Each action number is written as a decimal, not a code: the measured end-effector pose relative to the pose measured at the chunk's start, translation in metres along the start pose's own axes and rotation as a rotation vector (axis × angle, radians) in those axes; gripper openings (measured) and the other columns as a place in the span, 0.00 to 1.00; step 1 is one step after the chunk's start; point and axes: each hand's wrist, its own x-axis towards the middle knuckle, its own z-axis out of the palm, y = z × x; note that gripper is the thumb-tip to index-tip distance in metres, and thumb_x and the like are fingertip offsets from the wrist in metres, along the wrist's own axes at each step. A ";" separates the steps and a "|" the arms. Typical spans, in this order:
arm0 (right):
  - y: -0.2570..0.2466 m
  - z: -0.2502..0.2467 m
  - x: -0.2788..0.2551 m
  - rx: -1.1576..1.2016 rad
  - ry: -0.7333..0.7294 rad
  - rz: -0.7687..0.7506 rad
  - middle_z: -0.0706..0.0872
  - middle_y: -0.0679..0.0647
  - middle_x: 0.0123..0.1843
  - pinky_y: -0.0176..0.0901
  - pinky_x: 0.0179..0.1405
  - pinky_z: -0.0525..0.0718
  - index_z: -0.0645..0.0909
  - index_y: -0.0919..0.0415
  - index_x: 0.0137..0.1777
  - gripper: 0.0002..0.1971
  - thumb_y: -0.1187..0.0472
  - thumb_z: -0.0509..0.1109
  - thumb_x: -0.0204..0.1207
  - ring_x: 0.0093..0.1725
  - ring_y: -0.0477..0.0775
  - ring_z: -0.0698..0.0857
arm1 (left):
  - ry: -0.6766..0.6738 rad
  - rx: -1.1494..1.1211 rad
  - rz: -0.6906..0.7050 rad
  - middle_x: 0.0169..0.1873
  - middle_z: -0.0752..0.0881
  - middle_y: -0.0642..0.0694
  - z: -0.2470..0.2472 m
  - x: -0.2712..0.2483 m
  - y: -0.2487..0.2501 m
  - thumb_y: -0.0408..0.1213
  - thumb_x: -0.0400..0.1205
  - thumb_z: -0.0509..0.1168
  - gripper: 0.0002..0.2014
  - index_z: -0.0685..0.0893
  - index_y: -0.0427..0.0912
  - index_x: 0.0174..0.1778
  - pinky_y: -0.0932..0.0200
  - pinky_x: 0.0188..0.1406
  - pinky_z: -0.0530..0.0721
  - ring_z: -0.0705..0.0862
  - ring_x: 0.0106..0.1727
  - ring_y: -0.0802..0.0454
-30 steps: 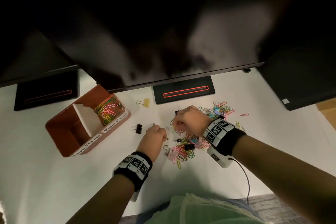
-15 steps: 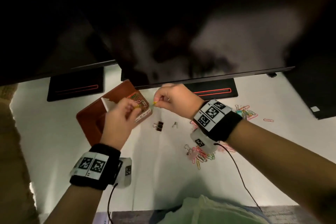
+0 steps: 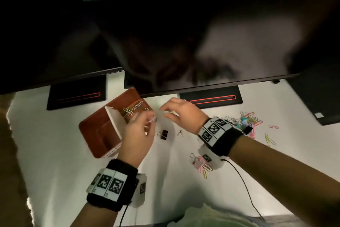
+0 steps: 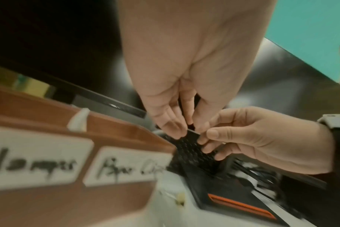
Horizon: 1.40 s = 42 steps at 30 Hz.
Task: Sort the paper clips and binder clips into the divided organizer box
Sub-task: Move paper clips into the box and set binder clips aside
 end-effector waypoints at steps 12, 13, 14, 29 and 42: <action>0.113 -0.053 -0.096 -0.284 -0.253 0.386 0.76 0.49 0.72 0.58 0.72 0.73 0.74 0.45 0.70 0.21 0.53 0.67 0.76 0.71 0.54 0.75 | -0.512 0.239 0.056 0.74 0.64 0.49 0.147 0.034 0.033 0.23 0.78 0.59 0.33 0.64 0.55 0.76 0.52 0.74 0.69 0.65 0.75 0.46; 0.114 -0.051 -0.094 -0.292 -0.280 0.384 0.76 0.50 0.72 0.58 0.72 0.72 0.74 0.44 0.71 0.22 0.52 0.67 0.76 0.71 0.55 0.74 | -0.540 0.250 0.047 0.74 0.65 0.49 0.152 0.039 0.032 0.23 0.78 0.59 0.32 0.65 0.55 0.76 0.53 0.74 0.69 0.65 0.74 0.47; 0.114 -0.050 -0.092 -0.298 -0.304 0.379 0.76 0.50 0.71 0.58 0.72 0.72 0.74 0.44 0.70 0.22 0.50 0.67 0.76 0.71 0.55 0.74 | -0.566 0.252 0.037 0.72 0.66 0.49 0.157 0.044 0.030 0.24 0.78 0.60 0.31 0.67 0.54 0.75 0.53 0.74 0.69 0.65 0.74 0.47; 0.132 -0.057 -0.107 -0.046 -0.169 0.189 0.80 0.49 0.65 0.47 0.66 0.76 0.85 0.53 0.50 0.07 0.52 0.68 0.78 0.63 0.50 0.80 | -0.170 0.043 -0.112 0.50 0.81 0.49 0.131 0.036 0.026 0.37 0.77 0.69 0.17 0.80 0.45 0.62 0.56 0.50 0.83 0.82 0.47 0.53; 0.161 -0.090 -0.125 -0.075 -0.127 0.400 0.86 0.50 0.45 0.52 0.51 0.85 0.76 0.50 0.42 0.05 0.53 0.69 0.75 0.46 0.52 0.84 | -0.163 0.187 -0.071 0.56 0.77 0.47 0.130 0.007 0.028 0.34 0.78 0.66 0.15 0.78 0.45 0.61 0.63 0.56 0.74 0.79 0.57 0.49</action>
